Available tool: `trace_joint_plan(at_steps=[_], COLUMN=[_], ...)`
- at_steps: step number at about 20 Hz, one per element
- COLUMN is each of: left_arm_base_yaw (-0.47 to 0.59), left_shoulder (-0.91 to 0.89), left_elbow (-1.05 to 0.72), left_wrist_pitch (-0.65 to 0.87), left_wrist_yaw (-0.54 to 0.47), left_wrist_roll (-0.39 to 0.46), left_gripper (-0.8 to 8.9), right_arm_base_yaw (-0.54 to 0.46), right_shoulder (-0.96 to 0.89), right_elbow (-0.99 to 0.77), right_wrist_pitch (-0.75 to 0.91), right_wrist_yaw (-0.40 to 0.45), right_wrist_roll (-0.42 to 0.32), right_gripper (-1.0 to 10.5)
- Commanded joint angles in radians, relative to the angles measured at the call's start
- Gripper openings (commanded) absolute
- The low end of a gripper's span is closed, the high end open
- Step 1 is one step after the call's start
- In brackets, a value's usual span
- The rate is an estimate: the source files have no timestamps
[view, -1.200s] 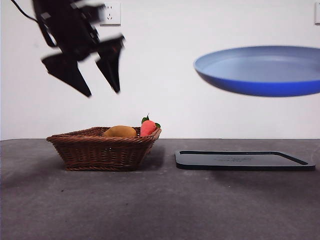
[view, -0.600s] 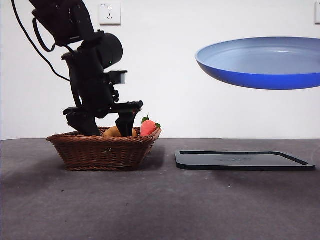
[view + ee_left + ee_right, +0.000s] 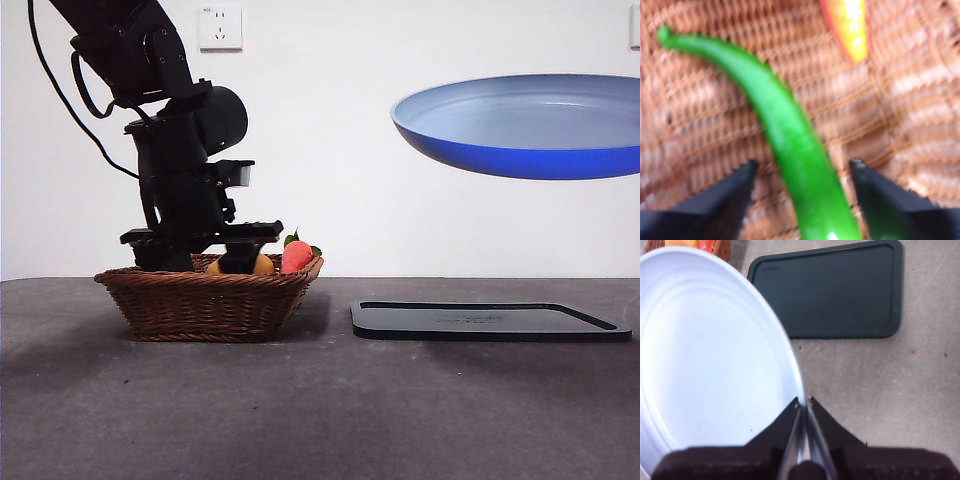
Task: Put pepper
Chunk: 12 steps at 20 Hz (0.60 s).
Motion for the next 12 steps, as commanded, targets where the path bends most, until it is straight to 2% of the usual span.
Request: trace_joint_plan(at_steps=[1, 3, 12], left_arm_base_yaw=[-0.006, -0.006, 0.002], left_shoulder=[0.023, 0.022, -0.117], left_elbow=[0.020, 0.020, 0.020], left_wrist_pitch=[-0.014, -0.014, -0.040], left_wrist_yaw=[0.007, 0.007, 0.012], left_wrist_roll=[-0.010, -0.010, -0.010], left_gripper=[1.53, 1.23, 1.23], right_arm_base_yaw=[0.000, 0.000, 0.000], right_shoulder=[0.003, 0.003, 0.019], right_elbow=[0.020, 0.020, 0.020], right_wrist_pitch=[0.014, 0.014, 0.021], right_wrist_yaw=[-0.002, -0.003, -0.003], right_wrist_roll=[0.003, 0.003, 0.008], right_gripper=[0.1, 0.1, 0.1])
